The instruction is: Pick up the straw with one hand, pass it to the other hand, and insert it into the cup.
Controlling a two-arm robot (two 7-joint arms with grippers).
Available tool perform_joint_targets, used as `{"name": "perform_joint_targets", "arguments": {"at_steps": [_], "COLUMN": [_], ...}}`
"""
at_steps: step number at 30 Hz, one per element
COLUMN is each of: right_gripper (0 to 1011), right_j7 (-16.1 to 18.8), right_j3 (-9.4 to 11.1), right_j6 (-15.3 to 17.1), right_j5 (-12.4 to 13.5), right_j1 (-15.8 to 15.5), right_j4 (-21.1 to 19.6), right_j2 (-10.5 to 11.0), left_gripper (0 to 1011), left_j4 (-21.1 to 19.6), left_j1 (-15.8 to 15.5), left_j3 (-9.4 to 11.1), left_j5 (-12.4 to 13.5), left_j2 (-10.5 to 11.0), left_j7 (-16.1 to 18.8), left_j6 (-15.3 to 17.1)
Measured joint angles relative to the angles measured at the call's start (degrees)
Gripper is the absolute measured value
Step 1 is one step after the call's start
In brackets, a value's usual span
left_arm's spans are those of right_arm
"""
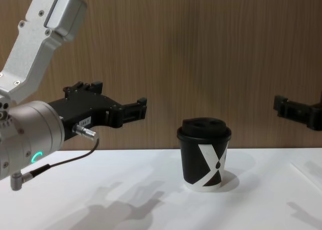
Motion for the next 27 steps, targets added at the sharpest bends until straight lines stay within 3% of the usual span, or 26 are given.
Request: {"name": "perform_joint_targets", "arguments": {"at_steps": [20, 27], "right_gripper": [1001, 1001], "right_j7": [0.02, 0.66], "right_j3": [0.06, 0.77], "right_j6": [0.01, 0.68], "right_j5": [-0.01, -0.18], "right_j1": [0.01, 0.12], "right_j4": [0.01, 0.51], "right_j2": [0.02, 0.98], "left_gripper": [1003, 1003], "left_j4": [0.00, 0.00], "left_j1": [0.00, 0.00], "left_j3": [0.00, 0.00], "left_j5": [0.00, 0.00], "left_j2": [0.00, 0.00], "left_j7": [0.00, 0.00], "left_j6": [0.00, 0.00]}}
